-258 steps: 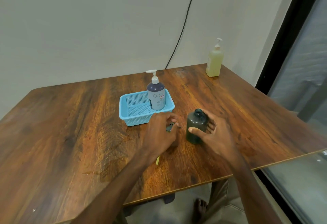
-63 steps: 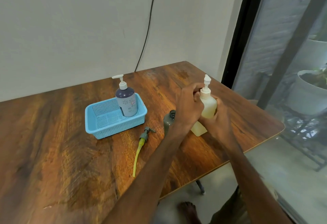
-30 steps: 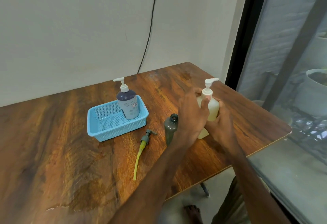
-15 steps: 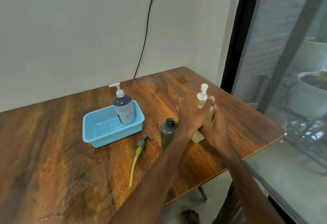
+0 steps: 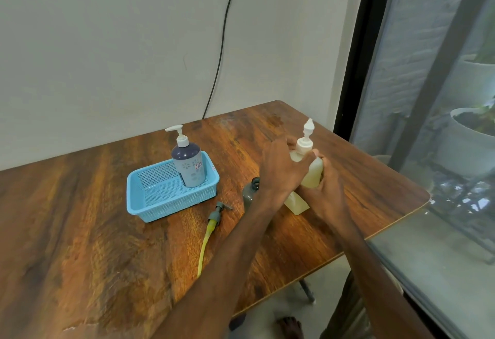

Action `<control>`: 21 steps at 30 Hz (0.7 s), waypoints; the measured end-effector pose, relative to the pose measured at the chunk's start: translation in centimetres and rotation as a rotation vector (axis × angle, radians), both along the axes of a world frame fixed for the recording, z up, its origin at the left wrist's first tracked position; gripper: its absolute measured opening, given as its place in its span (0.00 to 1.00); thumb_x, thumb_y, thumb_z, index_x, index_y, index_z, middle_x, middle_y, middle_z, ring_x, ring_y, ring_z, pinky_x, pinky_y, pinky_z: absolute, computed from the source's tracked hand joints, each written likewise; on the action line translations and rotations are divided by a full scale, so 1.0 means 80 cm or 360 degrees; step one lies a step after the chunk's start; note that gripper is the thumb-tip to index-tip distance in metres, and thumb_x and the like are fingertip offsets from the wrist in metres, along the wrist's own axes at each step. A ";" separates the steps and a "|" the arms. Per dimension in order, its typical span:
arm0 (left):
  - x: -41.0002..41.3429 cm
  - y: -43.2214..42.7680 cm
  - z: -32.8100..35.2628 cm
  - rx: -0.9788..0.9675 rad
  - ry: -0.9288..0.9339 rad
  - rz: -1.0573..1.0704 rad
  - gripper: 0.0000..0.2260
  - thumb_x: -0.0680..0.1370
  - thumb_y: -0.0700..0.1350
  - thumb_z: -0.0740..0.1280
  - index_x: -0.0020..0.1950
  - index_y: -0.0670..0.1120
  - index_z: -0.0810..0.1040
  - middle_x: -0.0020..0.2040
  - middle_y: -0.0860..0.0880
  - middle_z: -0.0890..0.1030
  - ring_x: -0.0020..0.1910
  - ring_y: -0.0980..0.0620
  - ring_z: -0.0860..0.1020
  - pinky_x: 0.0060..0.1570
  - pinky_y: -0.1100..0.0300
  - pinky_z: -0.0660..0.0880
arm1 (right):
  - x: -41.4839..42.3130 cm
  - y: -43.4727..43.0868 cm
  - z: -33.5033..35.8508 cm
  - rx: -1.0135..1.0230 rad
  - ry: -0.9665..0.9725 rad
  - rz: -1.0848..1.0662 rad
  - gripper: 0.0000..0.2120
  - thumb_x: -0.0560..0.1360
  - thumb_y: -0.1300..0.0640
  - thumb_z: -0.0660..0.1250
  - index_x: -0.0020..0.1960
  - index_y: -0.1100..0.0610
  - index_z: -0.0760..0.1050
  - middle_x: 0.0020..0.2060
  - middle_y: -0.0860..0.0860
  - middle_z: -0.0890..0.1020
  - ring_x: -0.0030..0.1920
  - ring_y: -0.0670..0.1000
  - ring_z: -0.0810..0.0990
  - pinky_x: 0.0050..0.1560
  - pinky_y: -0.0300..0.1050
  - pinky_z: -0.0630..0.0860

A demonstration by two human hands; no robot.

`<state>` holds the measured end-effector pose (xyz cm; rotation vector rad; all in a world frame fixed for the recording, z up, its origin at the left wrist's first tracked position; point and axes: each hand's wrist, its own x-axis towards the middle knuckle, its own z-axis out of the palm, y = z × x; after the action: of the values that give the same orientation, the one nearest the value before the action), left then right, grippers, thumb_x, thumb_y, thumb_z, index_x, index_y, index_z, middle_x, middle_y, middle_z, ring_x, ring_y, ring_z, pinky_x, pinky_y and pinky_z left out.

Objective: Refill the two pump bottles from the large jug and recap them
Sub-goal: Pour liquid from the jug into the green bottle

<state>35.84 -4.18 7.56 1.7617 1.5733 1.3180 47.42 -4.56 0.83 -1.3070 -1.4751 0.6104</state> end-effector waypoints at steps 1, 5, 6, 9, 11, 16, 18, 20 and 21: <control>0.000 0.000 0.002 0.0028 0.0000 -0.0021 0.21 0.73 0.56 0.78 0.62 0.48 0.81 0.56 0.56 0.83 0.55 0.56 0.81 0.57 0.55 0.81 | 0.000 0.000 0.000 -0.0009 0.0006 -0.0004 0.38 0.66 0.43 0.80 0.71 0.52 0.69 0.62 0.46 0.79 0.59 0.47 0.79 0.54 0.46 0.79; -0.009 -0.002 0.006 0.0162 0.0038 -0.0083 0.18 0.76 0.51 0.77 0.64 0.48 0.82 0.57 0.57 0.83 0.55 0.57 0.80 0.58 0.58 0.78 | -0.001 0.002 -0.001 -0.0034 -0.0008 -0.0032 0.39 0.66 0.44 0.81 0.71 0.52 0.69 0.62 0.45 0.78 0.59 0.47 0.79 0.51 0.41 0.78; -0.011 -0.002 0.007 0.0165 0.0037 -0.0103 0.18 0.76 0.50 0.77 0.64 0.47 0.83 0.58 0.55 0.84 0.55 0.57 0.81 0.57 0.59 0.79 | -0.001 0.002 -0.002 -0.0054 -0.0020 -0.0045 0.39 0.66 0.44 0.81 0.71 0.51 0.68 0.62 0.45 0.78 0.59 0.47 0.78 0.51 0.41 0.78; -0.017 -0.003 0.018 0.0170 0.0019 -0.0139 0.18 0.76 0.49 0.78 0.64 0.46 0.84 0.58 0.53 0.86 0.52 0.58 0.82 0.53 0.65 0.79 | 0.000 0.006 -0.005 -0.0120 -0.0077 -0.0082 0.42 0.65 0.41 0.80 0.72 0.49 0.66 0.65 0.47 0.77 0.61 0.50 0.78 0.58 0.53 0.80; -0.019 -0.002 0.027 0.0237 -0.0017 -0.0110 0.18 0.76 0.50 0.77 0.64 0.47 0.84 0.57 0.54 0.86 0.50 0.61 0.82 0.51 0.70 0.77 | 0.000 0.007 -0.006 -0.0139 -0.0100 -0.0105 0.42 0.64 0.39 0.79 0.72 0.48 0.65 0.65 0.46 0.76 0.62 0.50 0.77 0.59 0.56 0.80; -0.024 0.000 0.030 0.0226 0.0096 -0.0143 0.18 0.74 0.50 0.79 0.63 0.47 0.85 0.56 0.52 0.87 0.51 0.58 0.83 0.53 0.65 0.79 | -0.002 0.007 -0.006 -0.0146 -0.0101 -0.0125 0.42 0.65 0.42 0.80 0.73 0.49 0.65 0.66 0.48 0.76 0.63 0.51 0.77 0.60 0.54 0.79; -0.026 0.001 0.024 0.0182 0.0155 -0.0179 0.19 0.74 0.49 0.80 0.63 0.46 0.85 0.56 0.51 0.87 0.51 0.57 0.84 0.51 0.65 0.80 | -0.002 0.007 -0.004 -0.0162 -0.0089 -0.0130 0.42 0.66 0.43 0.80 0.73 0.49 0.65 0.67 0.48 0.76 0.62 0.51 0.77 0.59 0.53 0.79; -0.026 0.000 0.024 0.0210 0.0134 -0.0159 0.19 0.74 0.50 0.79 0.63 0.46 0.85 0.56 0.51 0.87 0.50 0.58 0.84 0.48 0.70 0.77 | -0.002 0.006 -0.004 -0.0170 -0.0095 -0.0130 0.42 0.66 0.42 0.80 0.74 0.49 0.64 0.67 0.48 0.76 0.63 0.51 0.76 0.60 0.54 0.79; -0.025 0.000 0.025 0.0243 0.0101 -0.0136 0.18 0.75 0.50 0.78 0.63 0.47 0.85 0.56 0.52 0.87 0.50 0.59 0.84 0.47 0.72 0.75 | -0.002 0.005 -0.003 -0.0171 -0.0104 -0.0130 0.42 0.65 0.42 0.80 0.74 0.49 0.64 0.67 0.48 0.75 0.63 0.52 0.76 0.60 0.56 0.79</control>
<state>33.84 -4.21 9.53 1.9580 1.4466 1.3851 47.30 -4.15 0.56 -1.4756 -1.4505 0.6056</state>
